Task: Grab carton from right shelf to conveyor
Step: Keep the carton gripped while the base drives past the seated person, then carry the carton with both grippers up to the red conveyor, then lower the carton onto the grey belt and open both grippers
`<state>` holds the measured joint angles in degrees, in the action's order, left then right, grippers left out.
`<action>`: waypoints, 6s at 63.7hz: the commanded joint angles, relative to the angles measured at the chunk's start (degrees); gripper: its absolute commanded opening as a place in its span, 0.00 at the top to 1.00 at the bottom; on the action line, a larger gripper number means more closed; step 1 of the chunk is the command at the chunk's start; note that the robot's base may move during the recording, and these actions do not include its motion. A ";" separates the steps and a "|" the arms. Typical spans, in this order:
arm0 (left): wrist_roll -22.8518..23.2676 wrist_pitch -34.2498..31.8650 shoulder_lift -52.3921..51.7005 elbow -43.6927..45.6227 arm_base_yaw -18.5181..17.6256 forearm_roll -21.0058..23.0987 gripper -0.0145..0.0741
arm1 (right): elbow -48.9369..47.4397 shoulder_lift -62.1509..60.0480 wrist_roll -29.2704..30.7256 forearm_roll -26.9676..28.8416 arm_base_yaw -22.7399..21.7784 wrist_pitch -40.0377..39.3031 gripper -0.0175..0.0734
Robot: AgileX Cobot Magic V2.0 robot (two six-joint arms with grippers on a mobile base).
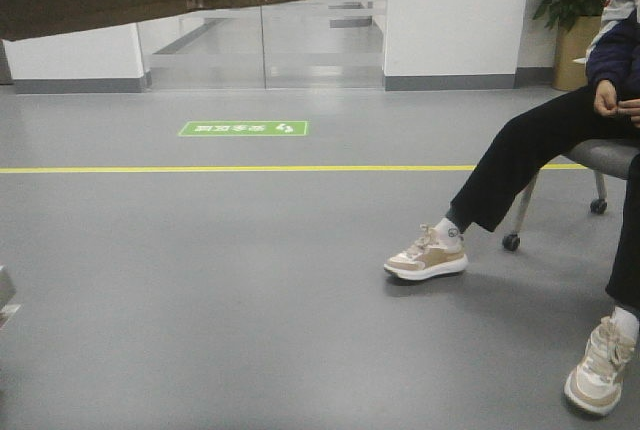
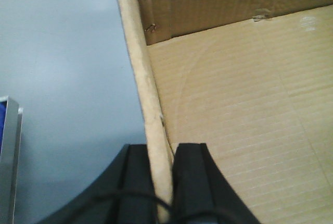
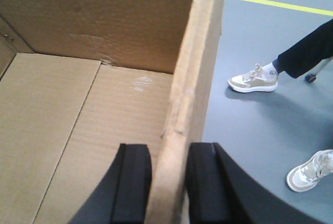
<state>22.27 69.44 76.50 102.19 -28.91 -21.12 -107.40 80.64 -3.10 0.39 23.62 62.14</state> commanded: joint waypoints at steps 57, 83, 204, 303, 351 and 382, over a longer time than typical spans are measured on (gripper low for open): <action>-0.62 -0.32 -0.60 0.18 -0.43 -0.45 0.85 | -0.42 -0.67 -0.29 -1.23 0.04 -4.78 0.88; -0.62 -0.32 -0.60 0.18 -0.43 -0.45 0.85 | -0.42 -0.67 -0.29 -1.23 0.04 -4.82 0.88; -0.62 -0.32 -0.60 0.18 -0.43 -1.28 0.85 | -0.42 -0.67 -0.29 -1.23 0.04 -4.82 0.88; -0.62 -0.32 -0.60 0.18 -0.43 -1.37 0.85 | -0.42 -0.67 -0.29 -1.23 0.04 -4.82 0.88; -0.62 -7.62 1.09 0.31 1.86 -2.80 0.85 | -0.42 0.39 -0.68 -0.39 -1.22 -0.96 0.88; -2.50 -15.69 19.37 0.21 12.60 4.27 0.85 | -0.42 19.10 -0.96 0.32 -8.27 1.51 0.88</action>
<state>20.18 56.12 94.28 102.19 -17.60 -13.44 -107.40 97.18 -4.03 4.19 16.60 64.70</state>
